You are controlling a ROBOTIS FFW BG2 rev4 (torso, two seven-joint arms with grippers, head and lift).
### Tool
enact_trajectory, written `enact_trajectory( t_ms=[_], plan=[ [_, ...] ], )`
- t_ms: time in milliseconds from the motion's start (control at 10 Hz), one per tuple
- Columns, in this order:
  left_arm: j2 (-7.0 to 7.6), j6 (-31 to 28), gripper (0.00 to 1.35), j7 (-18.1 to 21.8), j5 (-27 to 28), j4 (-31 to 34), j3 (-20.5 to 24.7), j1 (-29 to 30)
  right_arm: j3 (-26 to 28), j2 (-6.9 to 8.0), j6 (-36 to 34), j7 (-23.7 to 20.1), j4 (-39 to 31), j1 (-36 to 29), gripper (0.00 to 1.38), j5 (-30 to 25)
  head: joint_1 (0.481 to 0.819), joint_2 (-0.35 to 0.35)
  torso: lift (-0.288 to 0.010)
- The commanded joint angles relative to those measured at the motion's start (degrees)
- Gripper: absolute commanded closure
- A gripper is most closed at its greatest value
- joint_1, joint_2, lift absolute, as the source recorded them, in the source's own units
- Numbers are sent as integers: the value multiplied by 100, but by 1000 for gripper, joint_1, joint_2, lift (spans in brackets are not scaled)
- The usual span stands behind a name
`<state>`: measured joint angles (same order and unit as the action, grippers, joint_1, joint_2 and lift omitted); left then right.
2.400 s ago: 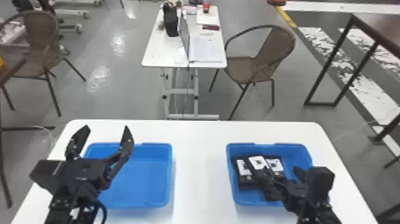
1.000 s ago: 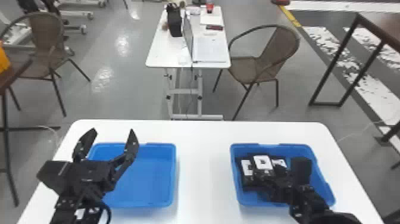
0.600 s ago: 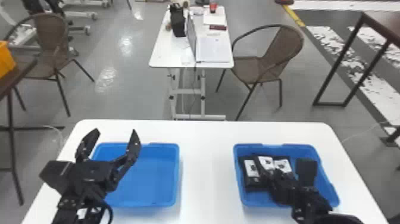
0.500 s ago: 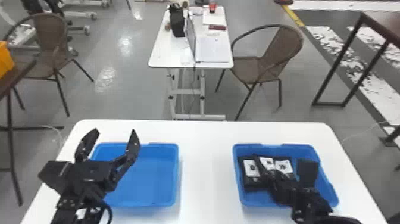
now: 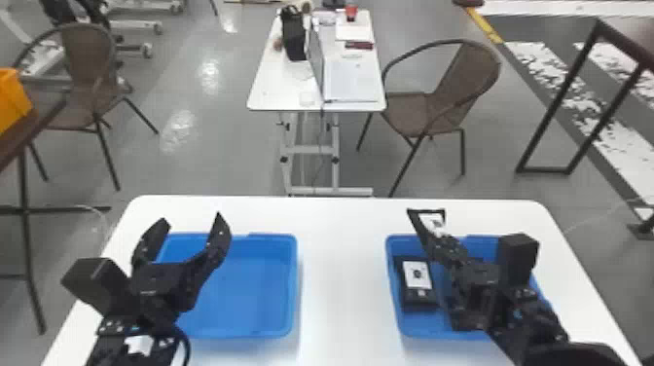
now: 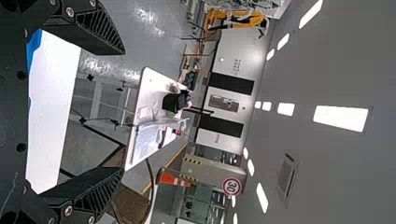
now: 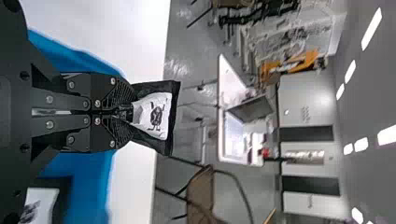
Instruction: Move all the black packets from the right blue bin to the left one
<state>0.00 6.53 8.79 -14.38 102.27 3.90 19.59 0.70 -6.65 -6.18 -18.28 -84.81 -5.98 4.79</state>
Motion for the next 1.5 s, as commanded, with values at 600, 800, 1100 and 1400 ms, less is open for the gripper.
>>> enact_trajectory(
  t_ms=[600,800,1100,1400],
  plan=[
    [-15,-319,147,53,-856,47,-319,-386,-2540,-293,2930,-589,1555,1433,1285,778,695,191,0],
    [-15,-688,147,316,-1286,47,-460,-579,-2909,-275,2991,-641,1881,1670,1283,1086,695,204,0],
    [9,-1146,147,606,-1366,38,-530,-781,-3331,-249,2798,-861,2004,2022,1283,1323,695,192,0],
    [26,-1418,140,624,-1410,38,-618,-860,-3727,-275,2622,-975,2127,2329,1285,1596,695,203,0]
  ],
)
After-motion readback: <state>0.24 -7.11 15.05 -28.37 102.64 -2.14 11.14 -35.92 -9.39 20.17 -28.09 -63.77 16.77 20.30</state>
